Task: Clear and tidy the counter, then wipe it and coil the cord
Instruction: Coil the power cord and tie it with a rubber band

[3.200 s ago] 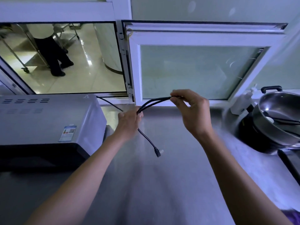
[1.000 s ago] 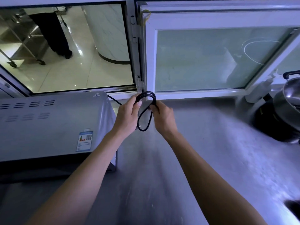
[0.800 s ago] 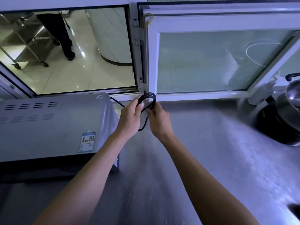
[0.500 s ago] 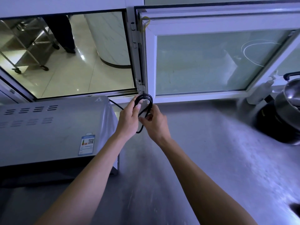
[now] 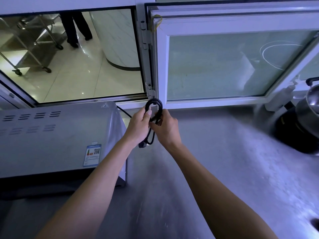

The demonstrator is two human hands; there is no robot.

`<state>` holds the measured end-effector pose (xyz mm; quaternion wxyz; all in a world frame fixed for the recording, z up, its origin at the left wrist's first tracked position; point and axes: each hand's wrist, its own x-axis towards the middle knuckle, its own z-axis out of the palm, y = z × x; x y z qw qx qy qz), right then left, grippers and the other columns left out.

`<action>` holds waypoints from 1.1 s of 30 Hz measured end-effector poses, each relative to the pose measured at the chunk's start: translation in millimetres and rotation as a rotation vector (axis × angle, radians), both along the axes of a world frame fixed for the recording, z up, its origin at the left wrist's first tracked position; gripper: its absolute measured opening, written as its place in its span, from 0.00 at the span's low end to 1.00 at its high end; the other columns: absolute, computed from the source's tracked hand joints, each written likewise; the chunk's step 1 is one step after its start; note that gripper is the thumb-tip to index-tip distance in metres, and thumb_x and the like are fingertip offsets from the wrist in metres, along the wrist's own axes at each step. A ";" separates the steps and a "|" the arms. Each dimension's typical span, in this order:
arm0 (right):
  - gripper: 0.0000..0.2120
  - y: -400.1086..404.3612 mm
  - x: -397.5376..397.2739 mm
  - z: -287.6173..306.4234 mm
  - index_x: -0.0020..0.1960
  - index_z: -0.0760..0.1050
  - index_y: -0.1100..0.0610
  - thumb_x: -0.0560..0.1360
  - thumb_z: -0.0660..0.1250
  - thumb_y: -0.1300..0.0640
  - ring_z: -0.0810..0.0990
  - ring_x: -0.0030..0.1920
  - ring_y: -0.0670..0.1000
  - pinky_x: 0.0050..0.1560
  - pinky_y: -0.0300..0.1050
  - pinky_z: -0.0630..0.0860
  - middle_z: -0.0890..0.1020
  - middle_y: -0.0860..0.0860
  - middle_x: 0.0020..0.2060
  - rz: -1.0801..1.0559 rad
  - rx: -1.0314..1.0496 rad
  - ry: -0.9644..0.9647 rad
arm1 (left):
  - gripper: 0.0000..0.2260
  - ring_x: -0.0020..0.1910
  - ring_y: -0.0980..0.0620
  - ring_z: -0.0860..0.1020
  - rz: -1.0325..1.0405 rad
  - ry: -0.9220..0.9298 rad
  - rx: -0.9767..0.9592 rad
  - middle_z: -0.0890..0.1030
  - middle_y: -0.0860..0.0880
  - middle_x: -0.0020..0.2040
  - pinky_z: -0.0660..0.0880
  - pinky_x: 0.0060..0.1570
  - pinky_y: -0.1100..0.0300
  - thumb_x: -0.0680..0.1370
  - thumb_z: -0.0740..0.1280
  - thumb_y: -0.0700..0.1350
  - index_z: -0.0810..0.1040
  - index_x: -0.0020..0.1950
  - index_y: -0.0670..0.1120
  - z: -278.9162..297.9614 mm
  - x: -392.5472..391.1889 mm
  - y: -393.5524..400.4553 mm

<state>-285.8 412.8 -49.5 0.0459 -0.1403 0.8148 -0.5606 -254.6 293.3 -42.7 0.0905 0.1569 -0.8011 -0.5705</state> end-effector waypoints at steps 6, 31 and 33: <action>0.11 -7.6 -2.0 -8.2 0.47 0.71 0.52 0.71 0.72 0.54 0.76 0.34 0.45 0.35 0.44 0.77 0.79 0.43 0.34 -0.040 0.013 0.054 | 0.20 0.40 0.51 0.74 0.008 -0.042 0.016 0.77 0.50 0.42 0.77 0.47 0.50 0.82 0.55 0.54 0.73 0.68 0.46 -5.5 -5.9 -2.4; 0.12 -2.1 -6.4 -16.7 0.47 0.71 0.43 0.69 0.73 0.50 0.78 0.34 0.44 0.34 0.34 0.72 0.83 0.41 0.39 0.005 -0.099 -0.036 | 0.12 0.57 0.47 0.80 -0.103 -0.018 0.134 0.84 0.48 0.54 0.71 0.66 0.38 0.80 0.61 0.56 0.80 0.55 0.54 -12.0 -2.1 -7.9; 0.12 -1.1 -7.6 -15.9 0.46 0.71 0.43 0.69 0.73 0.50 0.77 0.34 0.44 0.34 0.37 0.74 0.83 0.42 0.38 0.003 -0.090 -0.034 | 0.13 0.56 0.48 0.80 -0.107 -0.017 0.143 0.84 0.43 0.56 0.71 0.67 0.39 0.80 0.61 0.56 0.81 0.56 0.52 -11.1 -2.1 -8.6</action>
